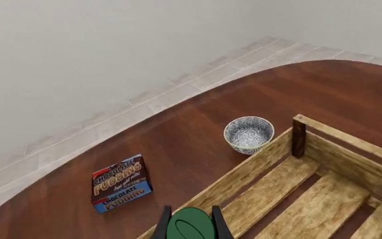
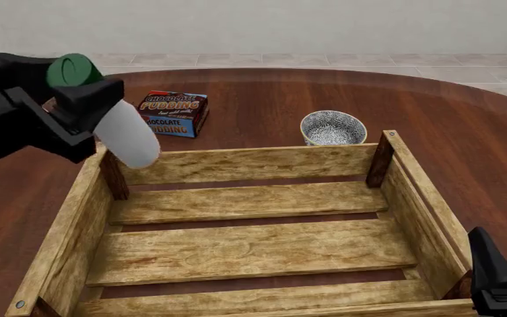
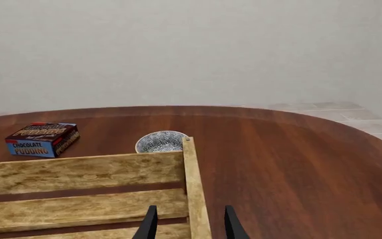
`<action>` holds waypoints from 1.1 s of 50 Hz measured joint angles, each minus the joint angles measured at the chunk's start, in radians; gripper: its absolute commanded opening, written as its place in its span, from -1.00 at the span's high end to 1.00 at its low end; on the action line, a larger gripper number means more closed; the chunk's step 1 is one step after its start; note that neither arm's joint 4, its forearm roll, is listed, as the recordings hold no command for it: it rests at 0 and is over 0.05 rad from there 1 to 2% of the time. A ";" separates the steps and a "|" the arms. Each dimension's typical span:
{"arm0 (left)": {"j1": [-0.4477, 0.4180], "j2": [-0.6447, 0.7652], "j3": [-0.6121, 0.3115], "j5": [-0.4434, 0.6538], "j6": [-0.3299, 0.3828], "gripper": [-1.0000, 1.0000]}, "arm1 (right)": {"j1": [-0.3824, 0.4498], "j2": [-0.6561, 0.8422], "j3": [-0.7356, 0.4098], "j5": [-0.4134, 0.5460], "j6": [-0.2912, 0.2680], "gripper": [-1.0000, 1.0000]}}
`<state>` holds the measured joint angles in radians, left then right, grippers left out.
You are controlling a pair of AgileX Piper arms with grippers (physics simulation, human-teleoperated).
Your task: Pick up the salad dressing and put it in the tray.
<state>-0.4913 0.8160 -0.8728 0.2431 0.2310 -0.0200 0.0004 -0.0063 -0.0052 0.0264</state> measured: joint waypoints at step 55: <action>-0.196 0.273 0.052 -0.114 -0.097 1.00 | -0.008 0.000 0.000 -0.002 0.006 -1.00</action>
<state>-0.6876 1.0887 -0.8204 0.1296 0.1340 -0.0278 0.0003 -0.0067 -0.0072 0.0325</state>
